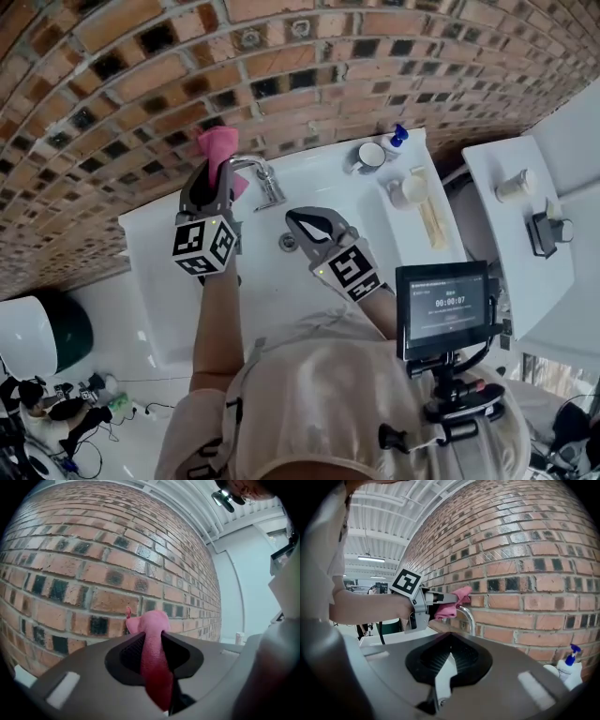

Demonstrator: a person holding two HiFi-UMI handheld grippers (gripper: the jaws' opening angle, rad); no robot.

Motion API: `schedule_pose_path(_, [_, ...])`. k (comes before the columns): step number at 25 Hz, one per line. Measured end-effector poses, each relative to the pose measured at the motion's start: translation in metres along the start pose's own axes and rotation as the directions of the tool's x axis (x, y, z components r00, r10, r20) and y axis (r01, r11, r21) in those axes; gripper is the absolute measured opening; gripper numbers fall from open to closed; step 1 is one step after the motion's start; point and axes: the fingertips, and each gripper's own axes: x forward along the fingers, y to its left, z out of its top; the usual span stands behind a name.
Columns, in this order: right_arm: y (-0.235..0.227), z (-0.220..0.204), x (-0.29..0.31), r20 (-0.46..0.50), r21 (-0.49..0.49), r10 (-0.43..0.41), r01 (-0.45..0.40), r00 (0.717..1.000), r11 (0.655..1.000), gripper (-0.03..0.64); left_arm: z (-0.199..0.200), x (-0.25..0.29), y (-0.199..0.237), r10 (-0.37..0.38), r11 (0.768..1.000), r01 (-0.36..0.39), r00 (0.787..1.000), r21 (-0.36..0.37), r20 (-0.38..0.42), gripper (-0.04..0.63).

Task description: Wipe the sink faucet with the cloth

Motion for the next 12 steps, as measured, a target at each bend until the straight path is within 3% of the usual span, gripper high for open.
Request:
schedule_pose_path(9, [-0.016, -0.003, -0.016, -0.012, 0.015, 0.005, -0.005, 1.0, 1.0, -0.011, -0.014, 0.04, -0.068, -0.133, 0.983, 0.144, 0.986, 0.11, -0.095, 0.092])
schedule_pose_path(12, [-0.019, -0.009, -0.014, -0.027, 0.013, 0.009, -0.009, 1.0, 1.0, -0.011, -0.039, 0.048, -0.085, -0.191, 0.974, 0.207, 0.969, 0.088, -0.156, 0.092])
